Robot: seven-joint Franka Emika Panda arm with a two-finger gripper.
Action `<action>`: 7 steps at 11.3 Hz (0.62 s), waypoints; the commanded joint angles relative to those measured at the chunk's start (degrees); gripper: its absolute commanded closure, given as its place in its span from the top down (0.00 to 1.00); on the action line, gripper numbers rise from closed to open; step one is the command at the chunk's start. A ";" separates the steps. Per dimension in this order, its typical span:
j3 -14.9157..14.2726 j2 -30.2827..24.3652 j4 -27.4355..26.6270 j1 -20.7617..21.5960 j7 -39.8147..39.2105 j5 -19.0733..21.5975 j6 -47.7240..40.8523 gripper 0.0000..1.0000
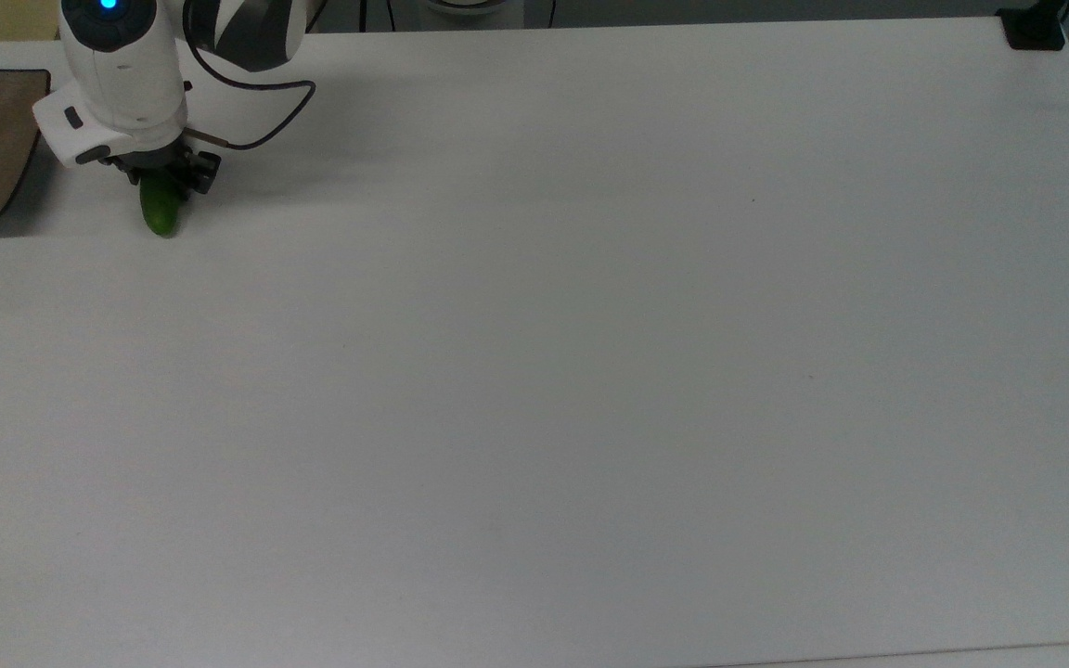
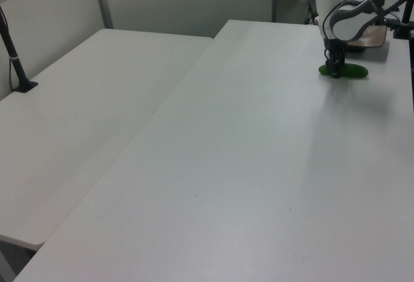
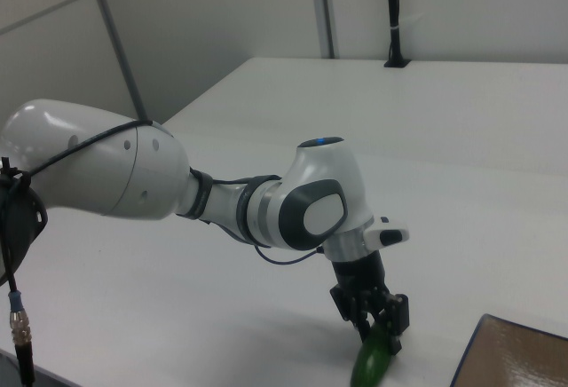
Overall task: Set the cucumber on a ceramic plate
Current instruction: 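Lower the gripper around the cucumber's middle and close on it, then lift the cucumber and carry it over the brown plate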
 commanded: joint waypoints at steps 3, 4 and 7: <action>-0.13 -0.32 -0.19 -0.05 -0.34 -1.13 1.20 0.49; -0.04 -0.32 -0.10 -0.05 -0.34 -1.13 1.03 0.49; -0.13 -0.93 0.51 -0.23 -0.17 -0.87 0.76 0.49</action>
